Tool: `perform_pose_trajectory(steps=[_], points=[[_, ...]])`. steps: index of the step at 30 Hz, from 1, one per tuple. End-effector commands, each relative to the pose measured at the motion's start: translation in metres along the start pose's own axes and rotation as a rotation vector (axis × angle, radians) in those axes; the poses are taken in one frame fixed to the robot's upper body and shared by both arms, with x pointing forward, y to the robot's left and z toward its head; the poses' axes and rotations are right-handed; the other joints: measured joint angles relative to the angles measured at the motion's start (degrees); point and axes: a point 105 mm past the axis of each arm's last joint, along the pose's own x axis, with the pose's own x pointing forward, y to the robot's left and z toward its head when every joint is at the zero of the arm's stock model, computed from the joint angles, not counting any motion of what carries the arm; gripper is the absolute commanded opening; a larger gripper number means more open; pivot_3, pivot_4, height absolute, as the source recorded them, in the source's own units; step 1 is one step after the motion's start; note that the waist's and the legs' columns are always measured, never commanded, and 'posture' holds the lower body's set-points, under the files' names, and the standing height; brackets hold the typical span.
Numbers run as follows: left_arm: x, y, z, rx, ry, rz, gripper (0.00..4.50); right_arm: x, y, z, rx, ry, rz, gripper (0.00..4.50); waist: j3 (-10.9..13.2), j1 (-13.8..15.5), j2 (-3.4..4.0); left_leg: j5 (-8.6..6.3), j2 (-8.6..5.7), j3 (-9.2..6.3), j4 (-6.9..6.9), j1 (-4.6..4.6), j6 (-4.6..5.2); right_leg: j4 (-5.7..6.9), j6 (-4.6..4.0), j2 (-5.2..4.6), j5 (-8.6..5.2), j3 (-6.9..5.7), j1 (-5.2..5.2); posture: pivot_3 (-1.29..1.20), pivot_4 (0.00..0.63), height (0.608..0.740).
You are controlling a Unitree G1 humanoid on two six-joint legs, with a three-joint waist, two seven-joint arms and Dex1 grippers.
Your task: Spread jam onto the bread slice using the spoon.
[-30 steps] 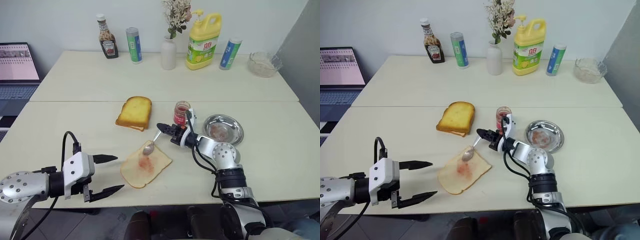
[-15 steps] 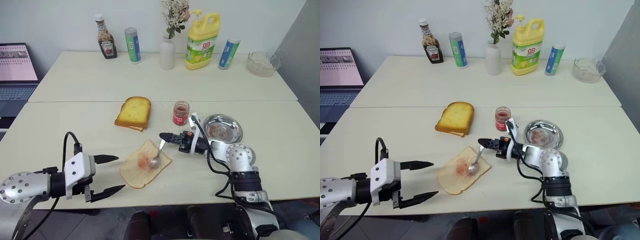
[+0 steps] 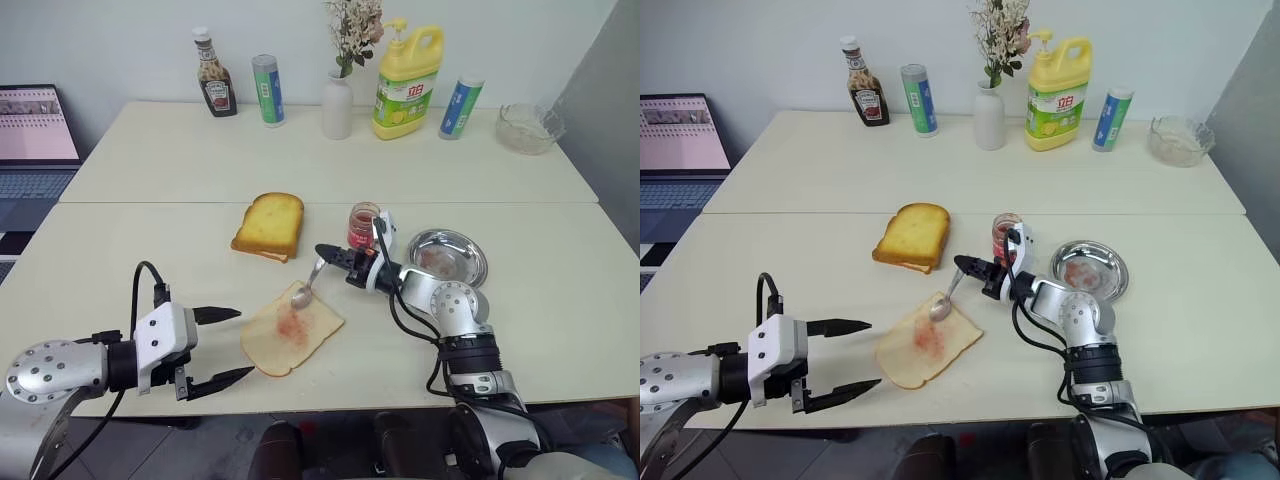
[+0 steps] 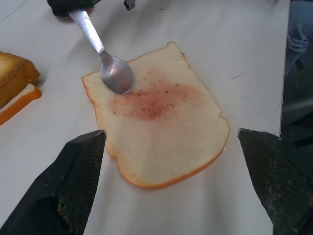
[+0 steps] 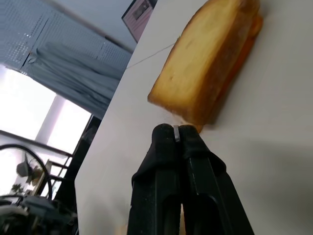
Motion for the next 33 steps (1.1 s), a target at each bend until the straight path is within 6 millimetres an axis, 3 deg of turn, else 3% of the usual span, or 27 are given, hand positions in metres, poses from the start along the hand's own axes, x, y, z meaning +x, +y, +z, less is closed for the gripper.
perform_pose_trajectory(steps=[1,8,13,15,21,24,27,33], points=[[-0.001,0.002,0.004,0.028,-0.01,0.006,4.5,-0.008,0.014,-0.007,-0.03,0.053,0.078,0.02,0.0,-0.02,0.0,0.0,0.0,0.0,0.0,0.0,0.0,0.0,0.0,0.0,0.0,0.0,0.0,0.0,0.15,0.74],[0.001,0.002,0.008,0.032,-0.013,0.005,4.5,-0.023,0.016,-0.009,-0.069,0.096,0.099,0.02,0.0,-0.01,-0.01,0.0,-0.01,0.0,0.01,0.01,0.0,0.0,0.01,0.0,0.0,0.0,0.0,0.0,0.15,0.74],[0.002,0.003,0.012,0.014,-0.013,0.005,4.5,-0.031,0.025,0.01,-0.095,0.033,0.128,0.02,0.0,0.02,0.0,0.0,-0.02,0.0,0.02,0.0,0.0,-0.01,0.01,0.0,0.0,0.0,0.01,0.0,0.15,0.74],[0.003,0.009,0.02,0.029,-0.037,0.033,4.5,-0.036,0.034,0.024,-0.1,-0.034,0.15,0.02,0.0,0.05,0.0,0.0,-0.02,-0.01,0.02,-0.01,0.0,0.0,0.01,0.0,0.0,-0.01,0.01,0.0,0.15,0.74],[0.008,0.013,0.046,0.038,-0.116,0.043,4.5,-0.051,0.046,0.034,-0.098,-0.106,0.172,0.02,0.0,0.02,-0.01,0.0,-0.01,-0.01,0.01,-0.01,0.0,0.0,0.01,0.0,0.0,0.01,0.01,0.0,0.15,0.74],[0.026,0.015,0.076,0.057,-0.173,-0.001,4.5,-0.071,0.054,0.052,-0.081,-0.208,0.185,0.02,0.0,0.66,-0.01,0.0,-0.03,-0.14,0.07,-0.07,0.0,0.02,0.02,0.0,0.0,-0.09,0.03,0.0,0.15,0.74],[0.042,0.018,0.096,0.11,-0.216,-0.027,4.5,-0.099,0.048,0.078,-0.084,-0.342,0.115,0.02,0.0,0.94,-0.01,0.0,-0.09,-0.14,0.12,-0.03,0.0,-0.04,0.08,-0.02,0.03,-0.09,0.16,0.0,0.15,0.74],[0.069,0.02,0.118,0.195,-0.279,-0.111,4.5,-0.156,0.03,0.107,-0.13,-0.503,-0.094,0.02,0.0,1.24,0.01,0.0,-0.12,-0.12,0.08,-0.01,0.0,-0.07,0.1,-0.01,0.04,-0.05,0.18,0.0,0.15,0.74]])
